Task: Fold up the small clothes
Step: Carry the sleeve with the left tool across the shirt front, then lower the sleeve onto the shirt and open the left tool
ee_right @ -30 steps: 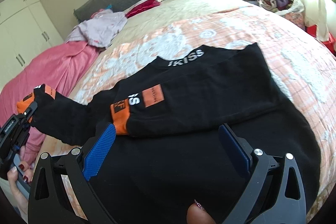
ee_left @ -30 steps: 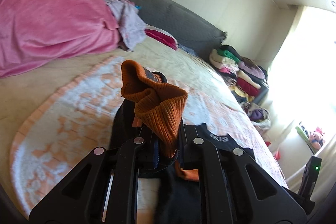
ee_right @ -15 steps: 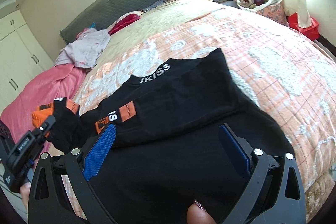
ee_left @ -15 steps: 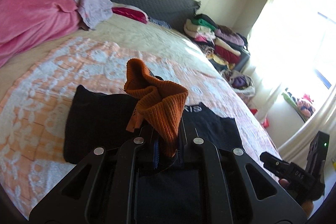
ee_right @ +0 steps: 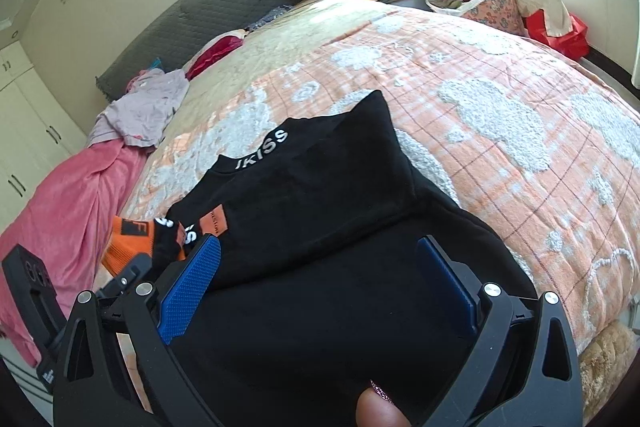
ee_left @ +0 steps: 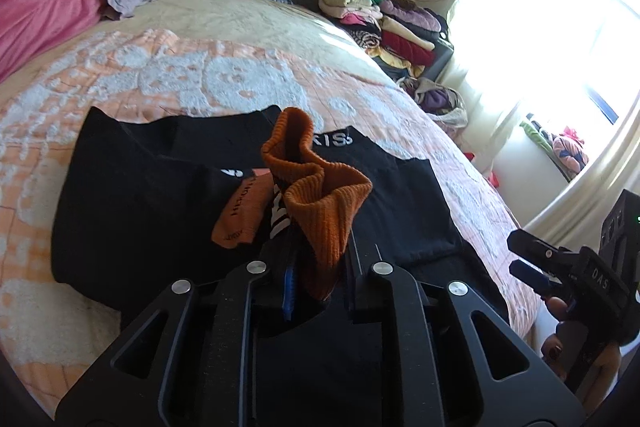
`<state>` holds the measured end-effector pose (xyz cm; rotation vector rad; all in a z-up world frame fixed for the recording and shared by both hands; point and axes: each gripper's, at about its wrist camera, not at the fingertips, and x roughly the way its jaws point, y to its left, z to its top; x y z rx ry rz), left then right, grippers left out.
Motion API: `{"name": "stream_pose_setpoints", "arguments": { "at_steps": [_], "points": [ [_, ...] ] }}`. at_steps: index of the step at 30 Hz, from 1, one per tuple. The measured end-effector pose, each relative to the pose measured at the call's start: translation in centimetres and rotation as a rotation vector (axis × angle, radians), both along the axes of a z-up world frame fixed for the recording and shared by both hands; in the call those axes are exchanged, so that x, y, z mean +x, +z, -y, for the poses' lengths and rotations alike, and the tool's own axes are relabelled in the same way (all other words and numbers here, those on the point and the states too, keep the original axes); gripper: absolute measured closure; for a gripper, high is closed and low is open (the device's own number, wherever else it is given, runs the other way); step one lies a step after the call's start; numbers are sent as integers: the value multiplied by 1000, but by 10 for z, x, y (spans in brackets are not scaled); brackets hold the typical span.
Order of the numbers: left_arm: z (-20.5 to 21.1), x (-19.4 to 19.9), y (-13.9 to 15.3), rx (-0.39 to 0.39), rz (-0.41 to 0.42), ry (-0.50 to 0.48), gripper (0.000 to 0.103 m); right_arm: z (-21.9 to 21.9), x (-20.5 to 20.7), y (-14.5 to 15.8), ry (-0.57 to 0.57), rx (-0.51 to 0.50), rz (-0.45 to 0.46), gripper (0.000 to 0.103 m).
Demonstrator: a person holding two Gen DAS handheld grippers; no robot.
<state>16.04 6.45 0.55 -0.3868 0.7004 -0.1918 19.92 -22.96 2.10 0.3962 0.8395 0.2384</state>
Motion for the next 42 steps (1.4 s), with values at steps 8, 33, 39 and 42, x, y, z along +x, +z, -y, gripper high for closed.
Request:
{"name": "stream_pose_setpoints", "arguments": {
  "at_steps": [8, 33, 39, 42],
  "points": [
    [7, -7, 3, -15, 8, -66, 69, -6, 4, -11, 7, -11, -20, 5],
    [-99, -19, 16, 76, -10, 248, 25, -131, 29, -65, 274, -140, -64, 24],
    [-118, -24, 18, 51, -8, 297, 25, -140, 24, -62, 308, -131, -18, 57],
    [-125, -25, 17, 53, -17, 319, 25, -143, 21, -57, 323, -101, 13, 89]
  ]
}}
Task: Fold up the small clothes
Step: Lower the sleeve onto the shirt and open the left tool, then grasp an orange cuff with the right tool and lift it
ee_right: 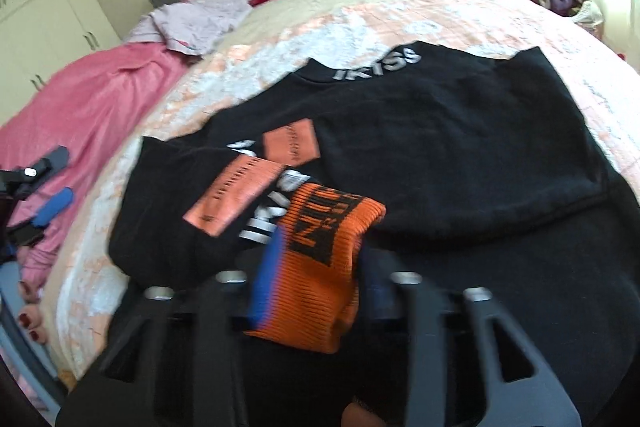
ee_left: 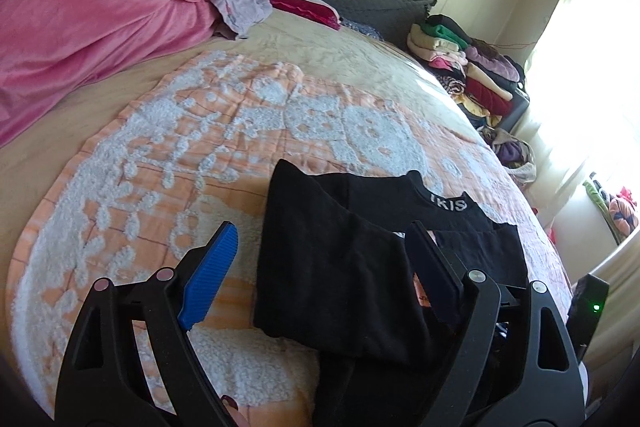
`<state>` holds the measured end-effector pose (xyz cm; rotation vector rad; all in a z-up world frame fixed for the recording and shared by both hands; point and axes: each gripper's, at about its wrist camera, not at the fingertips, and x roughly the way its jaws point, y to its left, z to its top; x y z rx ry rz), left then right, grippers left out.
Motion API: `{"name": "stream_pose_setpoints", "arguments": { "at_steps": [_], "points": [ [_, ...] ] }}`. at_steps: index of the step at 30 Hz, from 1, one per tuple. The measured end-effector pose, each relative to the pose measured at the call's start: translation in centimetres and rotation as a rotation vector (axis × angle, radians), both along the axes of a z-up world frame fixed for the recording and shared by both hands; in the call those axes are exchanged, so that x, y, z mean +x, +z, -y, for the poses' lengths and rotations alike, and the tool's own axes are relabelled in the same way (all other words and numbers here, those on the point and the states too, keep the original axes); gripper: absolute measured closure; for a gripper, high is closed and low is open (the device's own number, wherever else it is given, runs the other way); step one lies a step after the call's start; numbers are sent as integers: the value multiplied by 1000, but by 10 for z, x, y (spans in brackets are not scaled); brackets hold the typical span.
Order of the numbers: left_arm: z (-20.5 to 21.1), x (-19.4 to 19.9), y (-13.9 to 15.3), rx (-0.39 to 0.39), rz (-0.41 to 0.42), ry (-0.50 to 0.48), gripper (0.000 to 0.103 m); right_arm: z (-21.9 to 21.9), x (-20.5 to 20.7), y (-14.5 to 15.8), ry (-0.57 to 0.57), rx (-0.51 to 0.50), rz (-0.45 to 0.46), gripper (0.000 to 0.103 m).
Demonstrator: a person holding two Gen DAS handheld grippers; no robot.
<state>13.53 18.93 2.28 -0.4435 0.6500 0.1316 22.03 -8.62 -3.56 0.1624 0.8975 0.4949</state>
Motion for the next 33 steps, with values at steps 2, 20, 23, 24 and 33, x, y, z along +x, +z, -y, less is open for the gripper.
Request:
{"name": "stream_pose_setpoints", "arguments": {
  "at_steps": [2, 20, 23, 24, 33],
  "points": [
    [-4, -1, -1, -11, 0, 9, 25, -2, -3, 9, 14, 14, 38, 94],
    [-16, -3, 0, -8, 1, 45, 25, 40, 25, 114, 14, 9, 269, 96],
    [-13, 0, -2, -3, -7, 43, 25, 58, 33, 108, -32, -15, 265, 96],
    [-12, 2, -3, 1, -9, 41, 25, 64, 35, 105, -48, -23, 260, 96],
    [22, 18, -5, 58, -25, -26, 25, 100, 47, 70, -138, -59, 207, 96]
  ]
}}
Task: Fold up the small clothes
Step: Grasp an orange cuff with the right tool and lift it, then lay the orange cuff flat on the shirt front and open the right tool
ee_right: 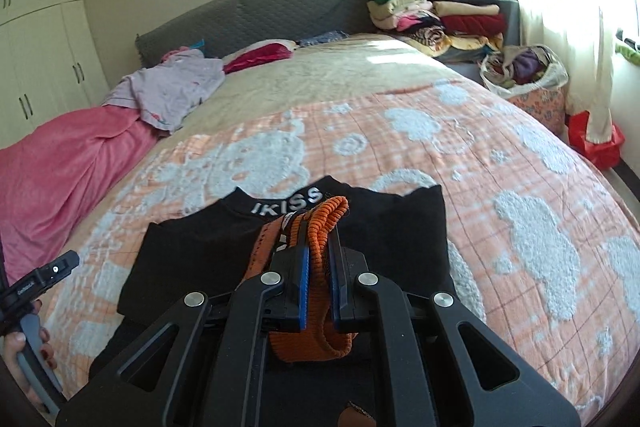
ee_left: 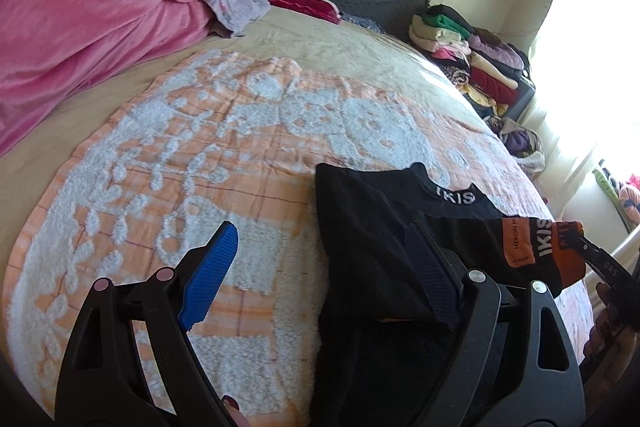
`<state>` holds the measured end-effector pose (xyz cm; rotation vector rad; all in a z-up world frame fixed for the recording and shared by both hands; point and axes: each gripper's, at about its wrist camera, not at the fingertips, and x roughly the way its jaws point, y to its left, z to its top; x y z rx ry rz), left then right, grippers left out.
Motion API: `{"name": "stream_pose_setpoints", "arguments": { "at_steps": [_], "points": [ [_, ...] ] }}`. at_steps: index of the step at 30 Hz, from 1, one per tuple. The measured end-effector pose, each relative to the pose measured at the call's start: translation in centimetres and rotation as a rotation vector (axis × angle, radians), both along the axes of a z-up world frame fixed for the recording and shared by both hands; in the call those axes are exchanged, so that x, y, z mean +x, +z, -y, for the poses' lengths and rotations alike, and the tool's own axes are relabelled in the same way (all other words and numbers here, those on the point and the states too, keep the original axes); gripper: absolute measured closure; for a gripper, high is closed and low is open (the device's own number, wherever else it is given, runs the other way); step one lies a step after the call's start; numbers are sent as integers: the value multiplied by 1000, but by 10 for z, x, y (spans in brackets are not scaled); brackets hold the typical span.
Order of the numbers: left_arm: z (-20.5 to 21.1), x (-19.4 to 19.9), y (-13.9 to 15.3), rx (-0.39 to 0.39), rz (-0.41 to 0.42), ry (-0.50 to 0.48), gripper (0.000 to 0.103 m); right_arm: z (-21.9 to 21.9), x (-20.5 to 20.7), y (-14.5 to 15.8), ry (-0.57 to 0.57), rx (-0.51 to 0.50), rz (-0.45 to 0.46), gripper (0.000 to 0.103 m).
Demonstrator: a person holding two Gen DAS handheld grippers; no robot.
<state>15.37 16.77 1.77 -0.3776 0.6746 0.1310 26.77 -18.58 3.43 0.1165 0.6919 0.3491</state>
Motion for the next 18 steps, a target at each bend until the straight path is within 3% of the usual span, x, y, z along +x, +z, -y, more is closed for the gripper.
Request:
{"name": "stream_pose_setpoints", "arguments": {
  "at_steps": [15, 18],
  "points": [
    [71, 44, -21, 100, -59, -178, 25, 18, 7, -14, -36, -10, -33, 97],
    [79, 48, -28, 105, -77, -196, 33, 20, 10, -15, -41, -14, -45, 97]
  ]
}}
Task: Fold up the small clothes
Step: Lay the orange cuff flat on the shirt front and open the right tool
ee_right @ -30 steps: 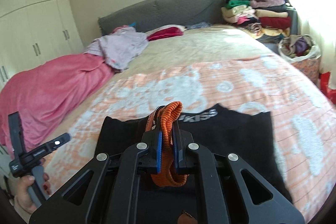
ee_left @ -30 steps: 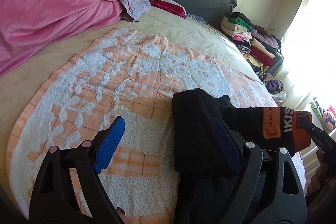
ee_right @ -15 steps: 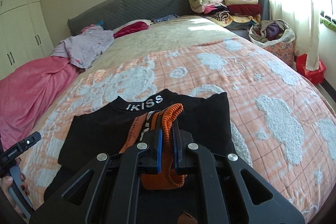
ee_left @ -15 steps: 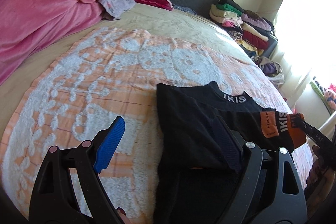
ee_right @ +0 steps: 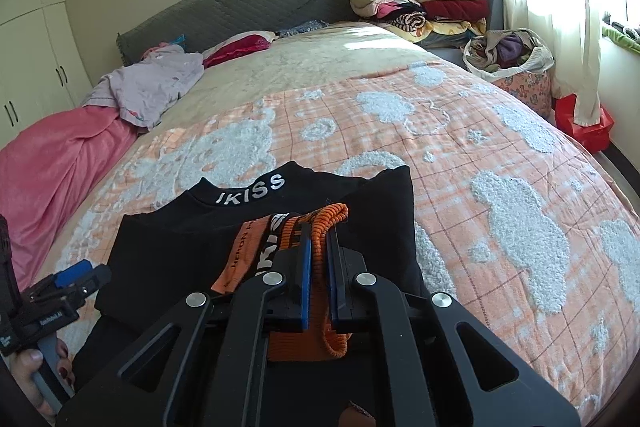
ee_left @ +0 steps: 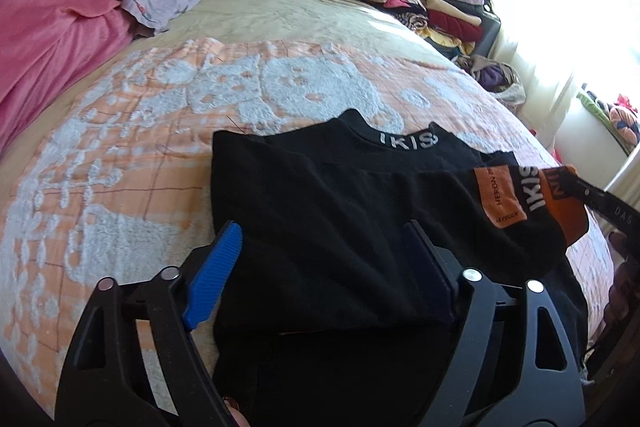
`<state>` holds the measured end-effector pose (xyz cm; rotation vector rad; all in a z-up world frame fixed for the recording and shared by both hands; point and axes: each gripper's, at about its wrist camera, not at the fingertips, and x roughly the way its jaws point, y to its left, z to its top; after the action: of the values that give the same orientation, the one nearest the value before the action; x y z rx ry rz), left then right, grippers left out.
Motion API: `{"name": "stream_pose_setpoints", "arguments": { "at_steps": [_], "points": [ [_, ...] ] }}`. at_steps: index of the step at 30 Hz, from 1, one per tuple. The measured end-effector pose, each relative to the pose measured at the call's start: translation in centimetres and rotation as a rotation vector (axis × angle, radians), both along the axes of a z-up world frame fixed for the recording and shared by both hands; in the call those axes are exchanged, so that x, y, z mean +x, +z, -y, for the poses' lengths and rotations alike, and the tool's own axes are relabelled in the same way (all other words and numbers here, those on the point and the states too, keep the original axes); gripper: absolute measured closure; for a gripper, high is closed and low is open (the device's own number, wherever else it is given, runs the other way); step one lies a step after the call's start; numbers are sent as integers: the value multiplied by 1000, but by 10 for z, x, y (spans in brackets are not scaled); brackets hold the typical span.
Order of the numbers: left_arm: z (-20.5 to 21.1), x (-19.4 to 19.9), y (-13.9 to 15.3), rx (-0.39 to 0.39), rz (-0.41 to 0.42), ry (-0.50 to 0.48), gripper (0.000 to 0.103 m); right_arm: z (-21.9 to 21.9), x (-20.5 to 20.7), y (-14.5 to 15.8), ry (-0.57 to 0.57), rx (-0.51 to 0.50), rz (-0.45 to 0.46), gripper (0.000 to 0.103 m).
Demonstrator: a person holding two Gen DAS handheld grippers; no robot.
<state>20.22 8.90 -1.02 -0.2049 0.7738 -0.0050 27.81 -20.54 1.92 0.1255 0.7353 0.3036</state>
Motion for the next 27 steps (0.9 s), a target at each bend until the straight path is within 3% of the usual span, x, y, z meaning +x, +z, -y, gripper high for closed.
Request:
{"name": "stream_pose_setpoints", "arguments": {
  "at_steps": [6, 11, 14, 18, 23, 27],
  "points": [
    [6, 4, -9, 3, -28, -26, 50, 7, 0, -5, -39, -14, -9, 94],
    [8, 6, -11, 7, -39, -36, 50, 9, -7, -4, -51, -28, 8, 93],
    [10, 7, -14, 17, -59, -46, 50, -3, -10, -5, -1, -45, 6, 86],
    [8, 15, -32, 9, -148, -50, 50, -37, -12, -15, 108, -84, -26, 84],
    [3, 12, -37, -16, -158, -52, 50, -78, -13, -36, 216, -133, -94, 83],
    [3, 11, -37, -15, -156, -54, 50, -90, -10, -50, 227, -163, -132, 82]
  ]
}}
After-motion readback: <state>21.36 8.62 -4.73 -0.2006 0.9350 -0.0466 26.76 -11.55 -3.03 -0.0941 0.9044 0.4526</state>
